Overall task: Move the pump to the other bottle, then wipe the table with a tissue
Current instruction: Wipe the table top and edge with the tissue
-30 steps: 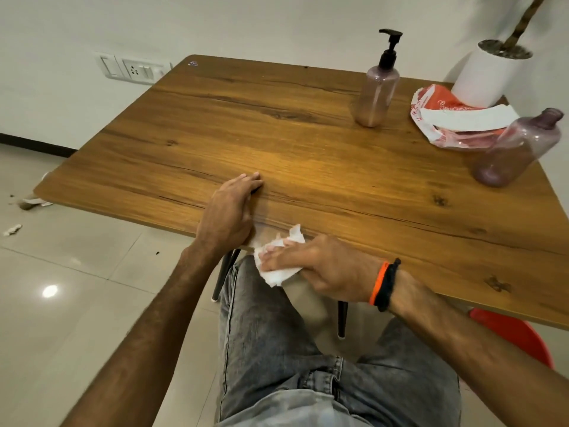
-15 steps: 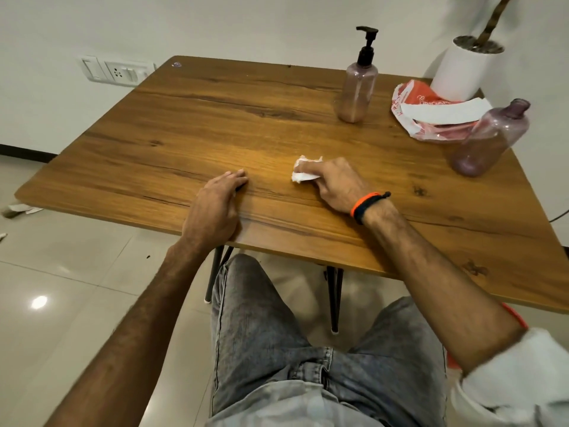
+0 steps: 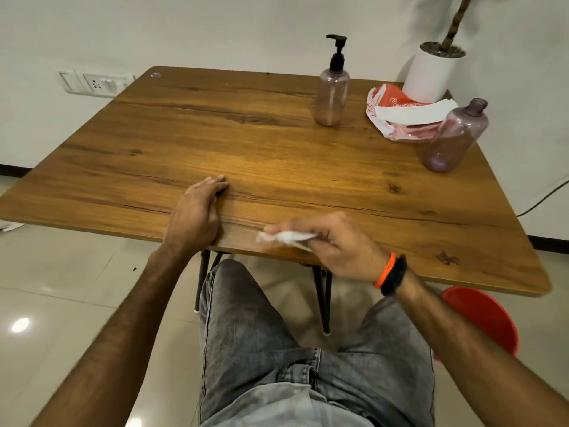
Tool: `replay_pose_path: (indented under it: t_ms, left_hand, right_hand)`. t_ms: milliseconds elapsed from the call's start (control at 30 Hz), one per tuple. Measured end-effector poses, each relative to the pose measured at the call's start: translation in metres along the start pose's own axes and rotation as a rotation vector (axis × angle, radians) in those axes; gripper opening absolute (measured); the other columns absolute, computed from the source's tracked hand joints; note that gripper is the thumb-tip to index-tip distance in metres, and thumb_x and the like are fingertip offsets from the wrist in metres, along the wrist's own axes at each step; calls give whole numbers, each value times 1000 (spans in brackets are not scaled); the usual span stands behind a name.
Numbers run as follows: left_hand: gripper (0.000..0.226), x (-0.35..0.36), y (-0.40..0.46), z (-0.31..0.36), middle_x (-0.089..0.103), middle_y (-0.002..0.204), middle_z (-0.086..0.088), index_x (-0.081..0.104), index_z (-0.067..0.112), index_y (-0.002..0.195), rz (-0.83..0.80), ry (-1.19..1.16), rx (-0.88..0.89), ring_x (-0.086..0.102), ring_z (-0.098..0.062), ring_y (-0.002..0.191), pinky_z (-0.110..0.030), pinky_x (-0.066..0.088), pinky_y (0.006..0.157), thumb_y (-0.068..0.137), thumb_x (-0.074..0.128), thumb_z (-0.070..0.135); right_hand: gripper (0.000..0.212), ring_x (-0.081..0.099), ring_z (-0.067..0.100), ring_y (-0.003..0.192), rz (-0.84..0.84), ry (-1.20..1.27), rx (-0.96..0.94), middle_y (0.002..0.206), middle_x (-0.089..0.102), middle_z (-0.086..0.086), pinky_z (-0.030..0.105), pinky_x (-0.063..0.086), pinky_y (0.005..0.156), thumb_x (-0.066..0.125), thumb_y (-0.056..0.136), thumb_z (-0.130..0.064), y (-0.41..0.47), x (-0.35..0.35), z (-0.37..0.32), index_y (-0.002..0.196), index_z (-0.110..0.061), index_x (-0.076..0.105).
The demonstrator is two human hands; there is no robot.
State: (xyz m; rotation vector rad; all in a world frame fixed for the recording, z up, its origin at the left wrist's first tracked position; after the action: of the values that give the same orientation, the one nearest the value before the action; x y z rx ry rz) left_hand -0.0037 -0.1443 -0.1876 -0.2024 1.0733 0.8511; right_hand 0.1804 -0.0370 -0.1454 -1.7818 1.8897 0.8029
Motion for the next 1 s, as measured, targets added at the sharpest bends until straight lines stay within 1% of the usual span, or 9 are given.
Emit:
replay_pose_path:
  t_ms: [67,167,233,367,533,633,767,867,1000]
  left_hand:
    - [41,-1,0,0,46,149,0,51,15,137,3,-4,-3,36,-20,140,-42,28,117,99,39,11]
    - [41,-2,-1,1,46,148,0,51,16,137,3,-3,-6,36,-19,140,-42,28,117,99,39,11]
    - [41,-3,-2,2,47,148,0,51,16,137,7,4,0,37,-19,140,-42,29,117,98,39,10]
    - [41,-3,-2,4,48,147,-1,53,15,136,9,8,9,38,-20,139,-42,29,118,98,40,9]
    - [40,-2,-2,2,47,148,1,53,17,136,3,8,-4,37,-19,140,-41,27,118,98,39,12]
    - [40,-2,-1,0,47,148,1,52,17,136,3,4,-10,37,-19,140,-43,28,117,99,39,13]
    - [39,-1,-1,-1,47,147,1,53,17,135,14,9,-13,38,-20,139,-43,30,117,98,39,13]
    - [39,-2,-1,-1,48,147,0,53,17,135,18,17,-11,40,-22,137,-43,31,116,98,40,13]
    - [39,-2,-1,-2,48,147,0,53,18,135,15,31,-20,41,-21,137,-43,31,116,98,40,14]
  right_hand:
    - [46,68,33,93,155,-1,49,120,70,-1,55,55,76,47,94,-1,17,-33,16,117,-36,64]
    - [49,59,18,120,293,-228,129,128,65,0,29,43,104,46,90,5,47,-65,39,124,-24,64]
    - [50,58,21,121,278,-362,160,128,65,5,22,40,102,44,88,6,65,-69,50,125,-21,64]
    - [45,59,33,111,113,-485,233,124,64,15,36,48,96,43,93,-2,73,-49,74,125,-27,62]
    - [42,56,31,105,48,-470,213,122,58,16,30,43,87,45,97,-12,35,-32,72,130,-34,56]
    - [42,53,28,125,30,-454,151,142,54,5,40,43,104,45,97,-9,2,-16,51,133,-28,55]
    - [51,41,18,138,59,-360,134,148,44,-1,38,32,116,45,94,3,-27,19,23,137,-22,52]
    - [51,53,22,129,56,-323,49,141,53,3,42,44,107,36,88,-5,-34,45,-5,133,-18,56]
    - [49,64,12,109,76,-24,-3,126,66,5,31,52,93,40,87,-1,-24,47,-24,125,-22,63]
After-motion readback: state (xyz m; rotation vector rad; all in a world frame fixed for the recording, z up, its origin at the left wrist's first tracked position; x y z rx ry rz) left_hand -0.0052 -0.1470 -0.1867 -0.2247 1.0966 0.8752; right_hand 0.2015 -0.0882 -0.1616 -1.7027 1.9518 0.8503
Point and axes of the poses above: each hand's wrist, its own y-axis towards the middle knuckle, its own x-axis out of the palm, z = x × y, the point moved 9 cm from there along y, towards the middle knuckle
